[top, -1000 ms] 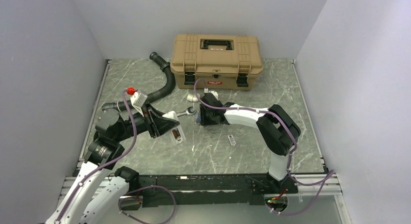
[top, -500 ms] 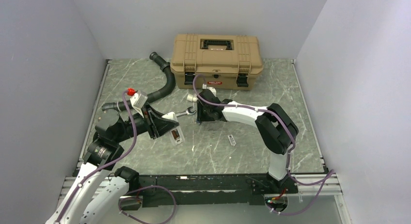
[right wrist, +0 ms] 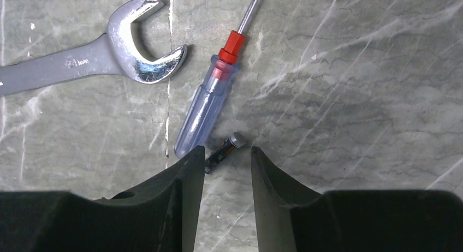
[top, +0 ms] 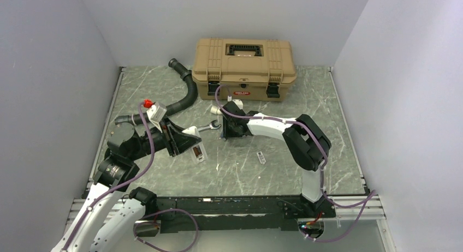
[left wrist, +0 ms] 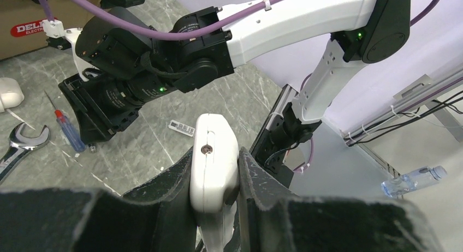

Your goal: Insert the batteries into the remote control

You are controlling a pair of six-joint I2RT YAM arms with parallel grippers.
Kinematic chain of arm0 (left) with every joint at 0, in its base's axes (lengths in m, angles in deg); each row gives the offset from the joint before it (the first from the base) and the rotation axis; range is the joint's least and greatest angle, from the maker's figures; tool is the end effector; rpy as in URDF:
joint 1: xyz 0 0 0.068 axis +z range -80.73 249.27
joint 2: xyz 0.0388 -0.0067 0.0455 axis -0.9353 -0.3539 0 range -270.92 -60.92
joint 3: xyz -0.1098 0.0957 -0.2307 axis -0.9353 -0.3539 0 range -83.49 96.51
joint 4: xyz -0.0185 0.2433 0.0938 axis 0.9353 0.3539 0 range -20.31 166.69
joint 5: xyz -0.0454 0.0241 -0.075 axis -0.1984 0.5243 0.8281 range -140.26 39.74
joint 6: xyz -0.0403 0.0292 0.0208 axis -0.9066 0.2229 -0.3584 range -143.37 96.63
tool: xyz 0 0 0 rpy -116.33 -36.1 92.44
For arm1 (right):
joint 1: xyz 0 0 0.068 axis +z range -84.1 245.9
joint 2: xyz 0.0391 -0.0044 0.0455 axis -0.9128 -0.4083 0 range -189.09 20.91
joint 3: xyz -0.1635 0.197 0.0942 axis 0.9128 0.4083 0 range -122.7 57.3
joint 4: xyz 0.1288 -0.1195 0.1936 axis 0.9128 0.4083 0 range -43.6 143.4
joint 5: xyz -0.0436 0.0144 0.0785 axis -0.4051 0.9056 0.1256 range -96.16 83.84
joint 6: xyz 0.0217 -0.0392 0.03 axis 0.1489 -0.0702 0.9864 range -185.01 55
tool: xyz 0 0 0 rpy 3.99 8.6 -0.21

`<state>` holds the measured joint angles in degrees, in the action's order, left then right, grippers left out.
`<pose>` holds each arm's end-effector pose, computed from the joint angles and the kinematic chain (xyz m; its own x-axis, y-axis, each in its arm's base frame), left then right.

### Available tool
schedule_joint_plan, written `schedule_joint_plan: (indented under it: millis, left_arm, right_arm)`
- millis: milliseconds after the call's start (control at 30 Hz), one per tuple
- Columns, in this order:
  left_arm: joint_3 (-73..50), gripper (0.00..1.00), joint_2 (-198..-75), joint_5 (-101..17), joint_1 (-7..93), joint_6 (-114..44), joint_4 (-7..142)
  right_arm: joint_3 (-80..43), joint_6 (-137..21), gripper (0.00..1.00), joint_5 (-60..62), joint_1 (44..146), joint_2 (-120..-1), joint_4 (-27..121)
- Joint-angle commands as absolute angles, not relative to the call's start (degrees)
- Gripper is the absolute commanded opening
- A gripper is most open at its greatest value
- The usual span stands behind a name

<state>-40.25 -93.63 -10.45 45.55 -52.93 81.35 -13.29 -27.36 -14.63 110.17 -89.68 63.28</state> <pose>0.1090 -0.0728 0.3579 -0.4574 -0.2129 -0.8634 0.7697 0.3915 -0.5043 0.2892 0.2745 0.1576 -0.8614 0.0039 -0.5079 -0.1348 0.9624 0.2360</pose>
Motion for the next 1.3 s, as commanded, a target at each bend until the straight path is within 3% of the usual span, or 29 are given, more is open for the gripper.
schedule_joint_plan:
  millis: [0,300,533,700,800,933,1133,1267]
  left_arm:
    - [-37.6,0.00,-93.1,-10.9,45.6,-52.2,79.3]
    - [-38.1,0.00,-92.9,-11.0,45.6,-52.4,79.1]
    - [-38.6,0.00,-93.3,-10.5,45.6,-53.0,77.8]
    - [-38.4,0.00,-93.5,-10.5,45.6,-53.1,77.8]
    - [-38.4,0.00,-93.4,-10.6,45.6,-53.0,78.1]
    - [-38.8,0.00,-93.2,-10.5,45.6,-53.3,77.7]
    - [-39.1,0.00,-93.5,-10.4,45.6,-53.8,76.9]
    - [-39.0,0.00,-93.7,-10.4,45.6,-53.8,77.1]
  right_arm:
    - [-15.5,-28.1,0.39,-16.9,110.6,-91.0,64.4]
    - [-16.1,-31.5,0.28,-18.5,111.7,-91.0,67.1]
    - [-13.6,-35.9,0.24,-17.7,112.5,-88.0,65.8]
    - [-12.2,-38.9,0.12,-16.0,112.9,-87.3,64.5]
    - [-10.9,-39.7,0.16,-15.4,113.0,-86.3,63.6]
    - [-9.7,-40.1,0.30,-15.1,112.9,-84.7,63.4]
    - [-8.7,-40.5,0.30,-14.7,113.0,-83.6,64.0]
    - [-8.5,-40.6,0.26,-14.4,113.2,-83.4,64.1]
